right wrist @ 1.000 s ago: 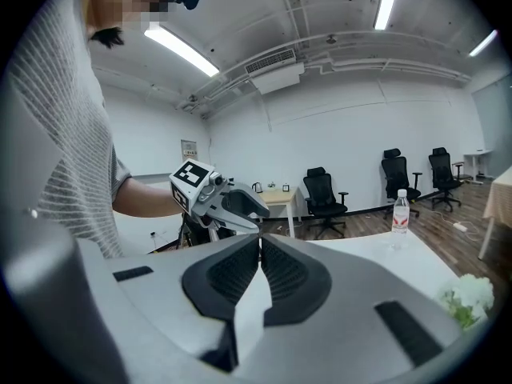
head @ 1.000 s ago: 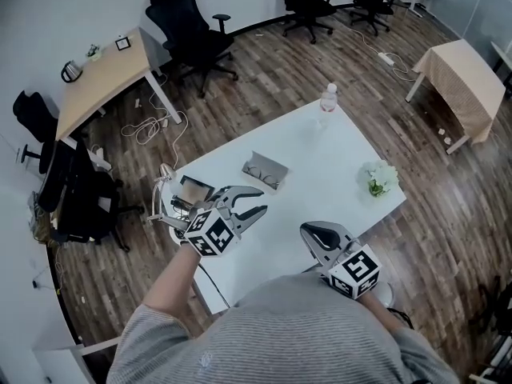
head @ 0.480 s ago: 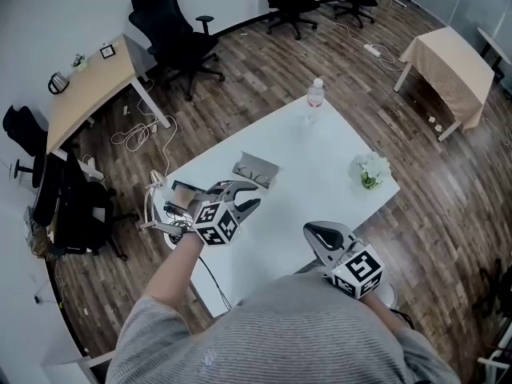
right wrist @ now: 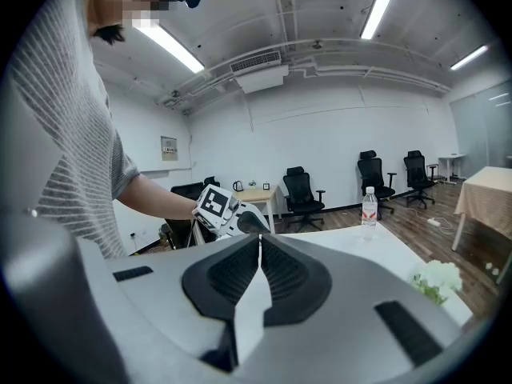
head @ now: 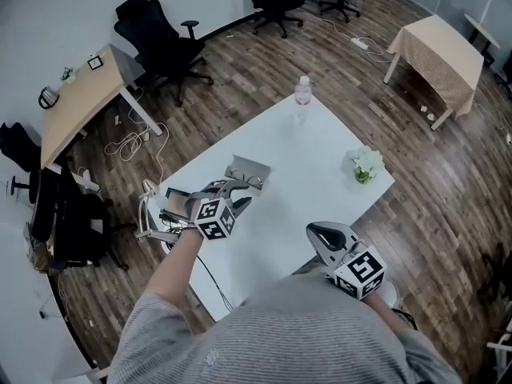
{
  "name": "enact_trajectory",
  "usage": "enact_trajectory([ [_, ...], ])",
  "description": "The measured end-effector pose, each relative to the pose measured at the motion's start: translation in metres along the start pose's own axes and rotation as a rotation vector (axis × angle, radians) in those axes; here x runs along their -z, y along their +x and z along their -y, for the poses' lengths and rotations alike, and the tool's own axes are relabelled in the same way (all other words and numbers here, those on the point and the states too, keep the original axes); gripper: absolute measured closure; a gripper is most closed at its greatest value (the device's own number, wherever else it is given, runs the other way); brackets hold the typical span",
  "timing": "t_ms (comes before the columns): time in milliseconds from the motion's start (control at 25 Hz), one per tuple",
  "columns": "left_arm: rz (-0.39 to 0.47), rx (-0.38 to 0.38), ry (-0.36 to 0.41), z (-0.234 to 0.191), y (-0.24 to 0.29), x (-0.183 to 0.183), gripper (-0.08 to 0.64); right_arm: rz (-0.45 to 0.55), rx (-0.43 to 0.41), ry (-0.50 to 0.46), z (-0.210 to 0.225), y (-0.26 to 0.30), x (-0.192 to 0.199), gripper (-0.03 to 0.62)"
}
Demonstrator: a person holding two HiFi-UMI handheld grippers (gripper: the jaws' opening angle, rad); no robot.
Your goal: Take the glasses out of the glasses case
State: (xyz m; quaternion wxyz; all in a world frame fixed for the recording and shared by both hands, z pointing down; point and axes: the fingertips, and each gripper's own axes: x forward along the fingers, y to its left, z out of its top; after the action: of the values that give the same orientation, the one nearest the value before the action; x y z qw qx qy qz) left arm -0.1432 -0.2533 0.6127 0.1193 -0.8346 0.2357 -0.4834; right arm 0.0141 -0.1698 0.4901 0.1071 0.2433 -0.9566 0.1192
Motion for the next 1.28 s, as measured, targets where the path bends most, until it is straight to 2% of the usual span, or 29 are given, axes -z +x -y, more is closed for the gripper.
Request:
enact_trajectory([
  [280, -0.058, 0.006, 0.058, -0.002, 0.02, 0.016, 0.445, -0.002, 0.058, 0.007, 0.01, -0.01, -0.001, 0.575],
  [560, -0.151, -0.002, 0.213, -0.002, 0.049, 0.04, 0.446, -0.006, 0.082, 0.02, 0.015, -0.017, 0.006, 0.575],
  [800, -0.189, 0.045, 0.248, 0.002, 0.073, 0.055, 0.446, -0.025, 0.124, 0.028, 0.024, -0.028, 0.006, 0.575],
  [1040, -0.218, 0.06, 0.261, 0.0, 0.088, 0.071, 0.446, -0.032, 0.167, 0.044, 0.029, -0.034, 0.01, 0.575],
  [1280, -0.232, 0.077, 0.31, -0.001, 0.102, 0.079, 0.446, -0.038, 0.207, 0.062, 0.033, -0.038, 0.014, 0.575],
])
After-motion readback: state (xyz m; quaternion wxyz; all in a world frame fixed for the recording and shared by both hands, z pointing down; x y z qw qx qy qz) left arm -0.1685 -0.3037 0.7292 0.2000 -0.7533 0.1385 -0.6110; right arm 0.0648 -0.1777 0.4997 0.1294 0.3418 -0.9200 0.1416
